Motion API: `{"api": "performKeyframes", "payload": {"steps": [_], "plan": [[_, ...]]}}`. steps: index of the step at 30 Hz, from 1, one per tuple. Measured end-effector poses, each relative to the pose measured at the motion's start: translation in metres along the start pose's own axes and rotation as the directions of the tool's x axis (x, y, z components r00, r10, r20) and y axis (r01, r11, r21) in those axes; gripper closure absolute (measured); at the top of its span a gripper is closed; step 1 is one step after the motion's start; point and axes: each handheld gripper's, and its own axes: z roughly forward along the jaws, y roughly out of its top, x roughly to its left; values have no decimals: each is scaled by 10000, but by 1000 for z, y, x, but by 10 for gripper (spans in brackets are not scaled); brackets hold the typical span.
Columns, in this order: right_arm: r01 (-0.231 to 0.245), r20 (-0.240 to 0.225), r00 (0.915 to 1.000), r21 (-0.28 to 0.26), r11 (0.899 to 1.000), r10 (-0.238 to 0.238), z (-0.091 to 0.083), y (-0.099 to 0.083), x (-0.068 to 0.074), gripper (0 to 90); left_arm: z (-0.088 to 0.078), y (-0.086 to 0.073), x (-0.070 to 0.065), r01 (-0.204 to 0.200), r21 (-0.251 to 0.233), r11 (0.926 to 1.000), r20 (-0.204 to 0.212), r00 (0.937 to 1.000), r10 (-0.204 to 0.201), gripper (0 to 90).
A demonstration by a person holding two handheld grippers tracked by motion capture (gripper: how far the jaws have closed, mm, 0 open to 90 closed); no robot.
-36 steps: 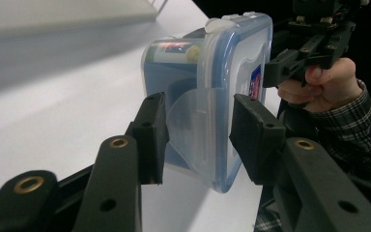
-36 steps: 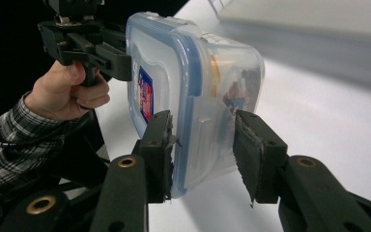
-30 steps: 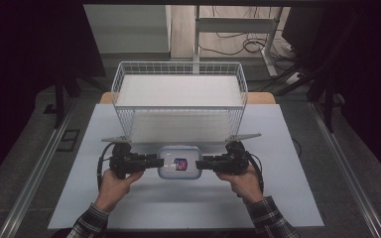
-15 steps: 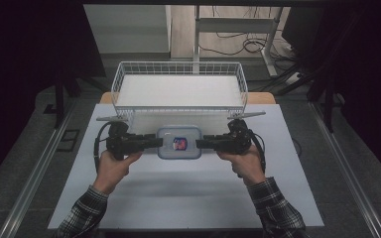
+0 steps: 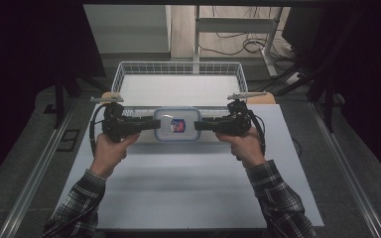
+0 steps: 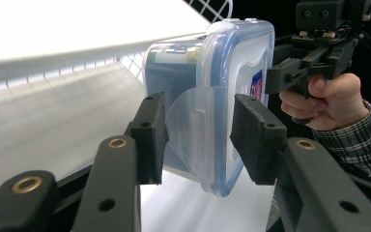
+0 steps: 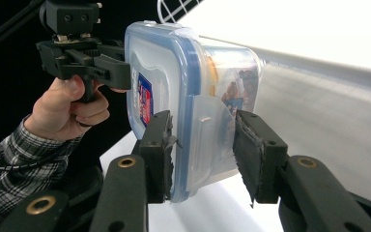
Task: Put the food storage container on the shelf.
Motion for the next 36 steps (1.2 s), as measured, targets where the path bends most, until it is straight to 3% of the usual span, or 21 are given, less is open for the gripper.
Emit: {"api": "performKeyframes", "payload": {"steps": [11, 20, 27, 36], "plan": [[80, 10, 10000, -293, 9995, -80, 0, 42, -5, 586, -4, 40, 5, -81, -196, 9998, -153, 9999, 78, 569], [-80, 81, 9999, -440, 9990, 84, 1, 62, -16, 583, 2, 60, 15, 33, -215, 9998, -172, 9998, -37, 571], [-171, 228, 9996, -555, 9983, 184, 2, 75, -27, 580, 10, 70, 27, 167, -221, 9996, -94, 9998, -169, 571], [-432, 272, 9986, -478, 9979, 446, 10, 77, -41, 580, 17, 70, 40, 344, -235, 9991, -102, 9993, -347, 568]]}}
